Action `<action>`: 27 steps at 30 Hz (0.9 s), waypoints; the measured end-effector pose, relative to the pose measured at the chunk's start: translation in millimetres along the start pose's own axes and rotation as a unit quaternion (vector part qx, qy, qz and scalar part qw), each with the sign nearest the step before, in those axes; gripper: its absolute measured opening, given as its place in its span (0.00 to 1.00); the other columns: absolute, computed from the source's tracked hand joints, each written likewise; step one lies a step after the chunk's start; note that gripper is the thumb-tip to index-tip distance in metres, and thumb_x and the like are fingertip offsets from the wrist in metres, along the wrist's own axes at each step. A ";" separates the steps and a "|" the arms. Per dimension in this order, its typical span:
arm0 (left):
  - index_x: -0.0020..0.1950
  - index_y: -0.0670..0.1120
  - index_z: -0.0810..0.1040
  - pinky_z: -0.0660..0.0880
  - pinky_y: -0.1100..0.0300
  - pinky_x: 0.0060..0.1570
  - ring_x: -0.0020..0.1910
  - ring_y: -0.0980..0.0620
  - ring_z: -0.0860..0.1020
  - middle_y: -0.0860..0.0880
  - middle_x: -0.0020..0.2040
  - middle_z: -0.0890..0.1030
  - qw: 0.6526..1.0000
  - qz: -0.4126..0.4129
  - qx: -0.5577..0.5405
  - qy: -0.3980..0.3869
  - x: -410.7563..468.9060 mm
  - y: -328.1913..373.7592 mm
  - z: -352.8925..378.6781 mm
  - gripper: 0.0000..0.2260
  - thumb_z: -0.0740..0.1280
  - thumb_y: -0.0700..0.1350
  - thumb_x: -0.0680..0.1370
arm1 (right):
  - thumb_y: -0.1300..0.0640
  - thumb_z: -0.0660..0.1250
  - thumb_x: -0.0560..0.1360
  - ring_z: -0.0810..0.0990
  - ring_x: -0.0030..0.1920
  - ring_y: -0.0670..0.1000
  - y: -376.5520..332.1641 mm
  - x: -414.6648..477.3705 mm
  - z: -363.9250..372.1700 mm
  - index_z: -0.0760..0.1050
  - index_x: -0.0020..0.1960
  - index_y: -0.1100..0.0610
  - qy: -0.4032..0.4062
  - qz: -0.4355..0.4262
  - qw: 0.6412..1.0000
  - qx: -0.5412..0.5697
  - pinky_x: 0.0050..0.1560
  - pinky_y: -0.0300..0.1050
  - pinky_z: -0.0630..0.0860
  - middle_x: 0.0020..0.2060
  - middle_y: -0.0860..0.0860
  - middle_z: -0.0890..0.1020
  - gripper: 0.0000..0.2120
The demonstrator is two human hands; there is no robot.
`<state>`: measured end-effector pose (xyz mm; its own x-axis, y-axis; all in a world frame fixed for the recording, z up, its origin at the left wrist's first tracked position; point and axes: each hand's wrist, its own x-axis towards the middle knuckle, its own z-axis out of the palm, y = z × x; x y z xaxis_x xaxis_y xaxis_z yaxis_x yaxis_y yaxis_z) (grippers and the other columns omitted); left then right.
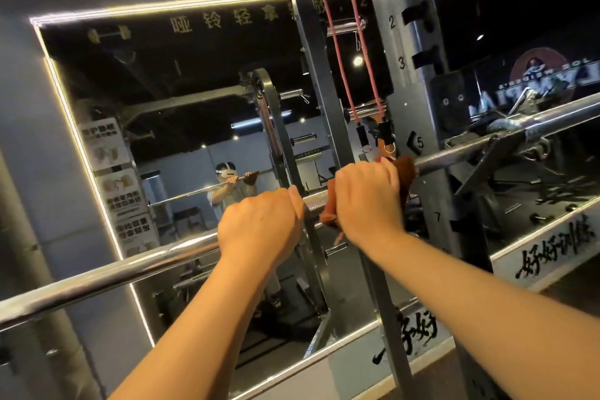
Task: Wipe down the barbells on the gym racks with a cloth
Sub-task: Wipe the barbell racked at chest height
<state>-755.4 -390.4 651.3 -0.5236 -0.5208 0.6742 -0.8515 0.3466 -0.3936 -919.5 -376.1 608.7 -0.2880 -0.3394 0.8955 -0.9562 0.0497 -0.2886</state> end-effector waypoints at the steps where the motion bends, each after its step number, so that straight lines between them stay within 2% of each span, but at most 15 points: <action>1: 0.43 0.48 0.66 0.73 0.55 0.33 0.30 0.51 0.74 0.51 0.34 0.73 1.000 -0.006 -0.012 -0.002 -0.2 0.3 -0.3 0.15 0.48 0.51 0.85 | 0.48 0.46 0.84 0.72 0.49 0.49 -12.8 -8.1 3.2 0.69 0.42 0.47 0.002 0.004 1.000 0.020 0.73 0.55 0.61 0.40 0.43 0.72 0.17; 3: 0.44 0.48 0.65 0.76 0.53 0.36 0.32 0.50 0.76 0.51 0.36 0.75 1.000 0.000 -0.012 -0.006 -1.6 0.5 -2.1 0.14 0.50 0.52 0.85 | 0.47 0.47 0.85 0.70 0.57 0.49 -22.2 -26.9 10.2 0.73 0.52 0.49 -0.005 -0.032 0.996 0.080 0.77 0.58 0.55 0.49 0.44 0.74 0.17; 5: 0.45 0.49 0.64 0.75 0.53 0.34 0.32 0.50 0.75 0.52 0.36 0.73 1.000 0.013 0.005 0.001 -3.4 -0.1 -2.1 0.11 0.52 0.52 0.85 | 0.44 0.50 0.85 0.69 0.63 0.50 -11.5 -30.8 3.6 0.74 0.62 0.50 -0.038 -0.102 0.989 0.104 0.78 0.56 0.54 0.57 0.46 0.76 0.18; 6: 0.45 0.49 0.63 0.74 0.54 0.32 0.31 0.50 0.74 0.52 0.35 0.71 1.000 0.015 0.010 0.006 -3.9 -0.4 -1.9 0.10 0.53 0.50 0.85 | 0.43 0.50 0.84 0.70 0.63 0.49 -1.1 -22.8 -3.4 0.73 0.64 0.49 -0.068 -0.140 0.984 0.087 0.76 0.54 0.57 0.58 0.45 0.76 0.18; 8: 0.45 0.49 0.63 0.72 0.55 0.31 0.31 0.51 0.73 0.52 0.35 0.71 1.000 0.020 0.016 0.004 -3.2 -0.5 -1.4 0.10 0.53 0.49 0.85 | 0.41 0.51 0.84 0.74 0.58 0.47 24.3 -1.7 -14.6 0.74 0.62 0.45 -0.108 -0.178 0.977 0.041 0.69 0.50 0.64 0.53 0.41 0.78 0.17; 10: 0.46 0.48 0.63 0.72 0.55 0.31 0.31 0.51 0.74 0.52 0.35 0.71 1.000 0.025 0.018 -0.004 -2.3 -1.7 -1.2 0.09 0.55 0.49 0.85 | 0.42 0.49 0.86 0.76 0.52 0.47 51.2 11.4 -20.2 0.76 0.53 0.46 -0.090 -0.140 0.986 0.028 0.64 0.49 0.68 0.46 0.40 0.78 0.18; 11: 0.47 0.48 0.64 0.71 0.55 0.30 0.31 0.51 0.74 0.52 0.35 0.71 0.999 0.027 0.018 -0.006 -2.3 -1.7 -1.4 0.09 0.56 0.49 0.85 | 0.43 0.49 0.86 0.77 0.52 0.48 64.7 13.4 -19.0 0.75 0.50 0.47 -0.072 -0.103 0.992 0.030 0.66 0.49 0.68 0.45 0.41 0.78 0.18; 13: 0.48 0.47 0.66 0.70 0.55 0.30 0.31 0.51 0.74 0.51 0.35 0.71 1.000 0.021 0.018 -0.005 -2.7 -1.2 -2.9 0.07 0.56 0.48 0.85 | 0.48 0.57 0.84 0.77 0.57 0.52 74.0 8.7 -13.7 0.75 0.51 0.49 -0.042 -0.029 0.998 0.020 0.74 0.50 0.62 0.49 0.45 0.78 0.10; 15: 0.47 0.47 0.65 0.67 0.55 0.29 0.30 0.51 0.71 0.51 0.35 0.71 1.000 0.012 0.014 -0.005 -2.7 0.4 -4.8 0.08 0.54 0.46 0.85 | 0.52 0.60 0.80 0.76 0.61 0.53 52.8 4.6 -7.4 0.76 0.50 0.51 -0.012 0.034 0.999 0.015 0.80 0.53 0.54 0.50 0.48 0.79 0.07; 17: 0.45 0.48 0.64 0.66 0.55 0.29 0.30 0.50 0.72 0.51 0.34 0.71 1.000 0.008 0.012 -0.001 -2.8 1.5 -5.3 0.09 0.53 0.47 0.85 | 0.50 0.54 0.81 0.76 0.56 0.52 13.6 0.2 -5.9 0.74 0.43 0.50 0.004 0.061 0.997 0.041 0.79 0.54 0.55 0.44 0.46 0.77 0.13; 19: 0.42 0.49 0.62 0.71 0.54 0.32 0.32 0.49 0.76 0.52 0.34 0.72 1.000 0.002 0.003 0.005 -3.8 1.1 -5.1 0.13 0.52 0.49 0.85 | 0.50 0.51 0.82 0.73 0.50 0.48 -17.0 -13.1 -0.3 0.73 0.42 0.48 0.005 -0.006 0.997 0.082 0.76 0.53 0.59 0.41 0.44 0.75 0.16; 21: 0.44 0.49 0.62 0.73 0.53 0.34 0.35 0.48 0.78 0.52 0.36 0.72 1.000 0.007 0.007 0.014 -5.3 0.7 -3.2 0.12 0.52 0.51 0.86 | 0.53 0.51 0.84 0.73 0.51 0.50 -25.9 -25.8 3.1 0.76 0.48 0.51 0.006 -0.086 0.987 0.133 0.72 0.52 0.61 0.45 0.46 0.77 0.15; 23: 0.47 0.49 0.65 0.73 0.54 0.35 0.35 0.49 0.77 0.53 0.38 0.72 1.000 0.014 0.010 0.009 -6.2 0.0 -3.2 0.10 0.54 0.51 0.85 | 0.51 0.52 0.85 0.75 0.55 0.51 -12.0 -20.3 -3.3 0.77 0.58 0.52 -0.029 -0.159 0.983 0.086 0.68 0.49 0.63 0.50 0.47 0.79 0.15; 25: 0.48 0.48 0.67 0.75 0.54 0.37 0.35 0.50 0.77 0.53 0.37 0.72 1.000 0.020 0.015 0.000 -5.6 0.1 -4.4 0.09 0.54 0.49 0.85 | 0.43 0.51 0.84 0.75 0.57 0.49 16.7 -5.3 -11.4 0.74 0.65 0.49 -0.078 -0.210 0.974 0.018 0.66 0.50 0.66 0.53 0.44 0.79 0.18; 27: 0.48 0.47 0.66 0.75 0.55 0.37 0.36 0.50 0.77 0.51 0.38 0.72 1.000 0.024 0.017 -0.005 -5.2 0.6 -5.1 0.08 0.56 0.48 0.85 | 0.39 0.48 0.84 0.75 0.56 0.50 50.3 6.4 -17.9 0.74 0.63 0.48 -0.101 -0.197 0.975 -0.009 0.65 0.51 0.67 0.52 0.44 0.79 0.21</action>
<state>-753.0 -383.5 650.7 -0.5635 -0.5128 0.6477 -0.8261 0.3437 -0.4466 -970.5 -358.9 606.0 0.1168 -0.5137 0.8500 -0.9917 -0.1062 0.0721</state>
